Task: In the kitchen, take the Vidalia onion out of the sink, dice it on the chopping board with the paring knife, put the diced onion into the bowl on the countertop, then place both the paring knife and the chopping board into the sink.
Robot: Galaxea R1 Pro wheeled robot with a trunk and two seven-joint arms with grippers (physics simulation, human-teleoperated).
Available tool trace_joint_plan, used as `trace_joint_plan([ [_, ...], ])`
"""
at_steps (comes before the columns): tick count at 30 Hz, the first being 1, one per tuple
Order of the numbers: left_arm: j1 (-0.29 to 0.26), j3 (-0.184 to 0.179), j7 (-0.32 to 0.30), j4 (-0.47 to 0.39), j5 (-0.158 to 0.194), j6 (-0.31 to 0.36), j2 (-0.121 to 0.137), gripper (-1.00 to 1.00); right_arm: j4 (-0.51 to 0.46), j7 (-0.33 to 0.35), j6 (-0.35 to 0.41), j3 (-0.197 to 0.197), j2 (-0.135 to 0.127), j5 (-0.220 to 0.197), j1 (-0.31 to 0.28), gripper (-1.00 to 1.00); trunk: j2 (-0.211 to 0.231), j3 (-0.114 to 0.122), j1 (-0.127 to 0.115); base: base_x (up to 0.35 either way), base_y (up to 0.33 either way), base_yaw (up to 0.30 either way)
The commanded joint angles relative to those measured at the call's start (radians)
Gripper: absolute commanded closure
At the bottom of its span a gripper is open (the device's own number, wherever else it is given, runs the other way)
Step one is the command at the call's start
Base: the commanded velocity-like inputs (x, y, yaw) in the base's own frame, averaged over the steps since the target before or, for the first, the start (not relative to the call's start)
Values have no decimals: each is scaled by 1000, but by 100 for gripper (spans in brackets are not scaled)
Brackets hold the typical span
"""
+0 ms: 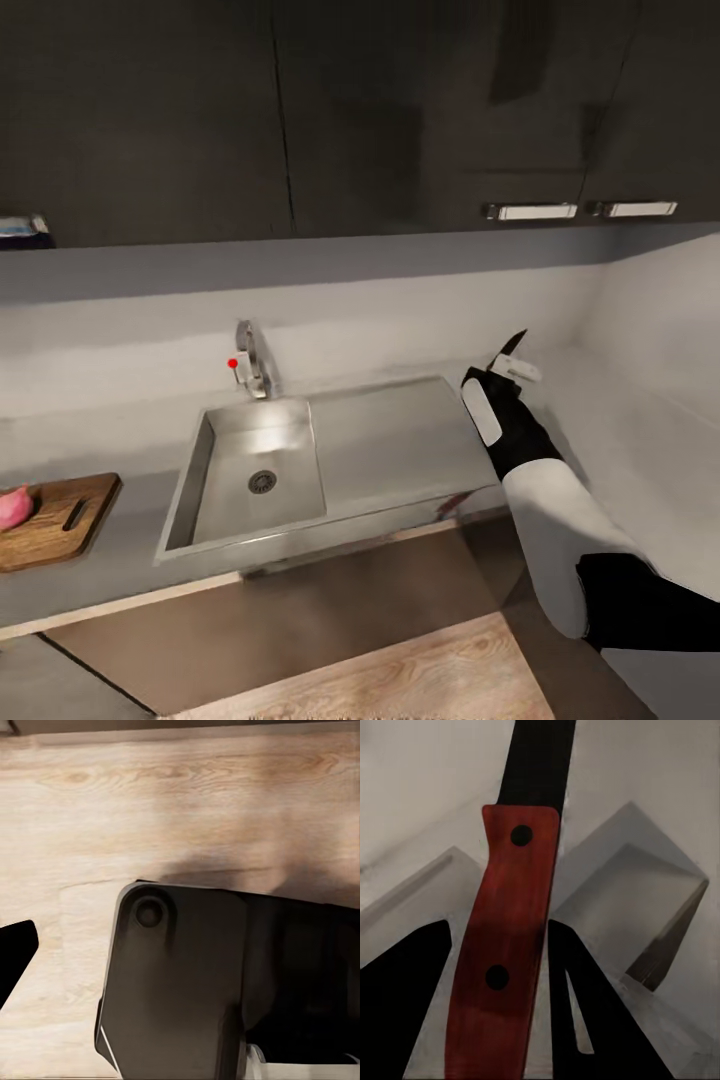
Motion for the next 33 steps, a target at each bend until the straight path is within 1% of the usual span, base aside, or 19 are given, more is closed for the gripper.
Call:
trace_joint_plan([
  [1, 0, 3, -9, -1, 9, 0, -1, -100, -1, -4, 4, -2, 1, -4, -1, 100, -2, -1, 0, -252, 219, 208],
  [14, 0, 3, -9, -1, 9, 0, -1, -100, 1, -4, 4, -2, 1, -2, -1, 100, -2, 15, 0, -245, 225, 208],
  [25, 0, 2, -9, -1, 9, 0, -1, -100, 7, -4, 4, -2, 0, -2, -1, 100, -2, 29, 0, -180, 255, 206],
  [33, 0, 2, -9, 0, 8, 0, -1, -100, 8, -4, 4, -2, -1, -2, -1, 100, -2, 31, 0, -96, 277, 50],
])
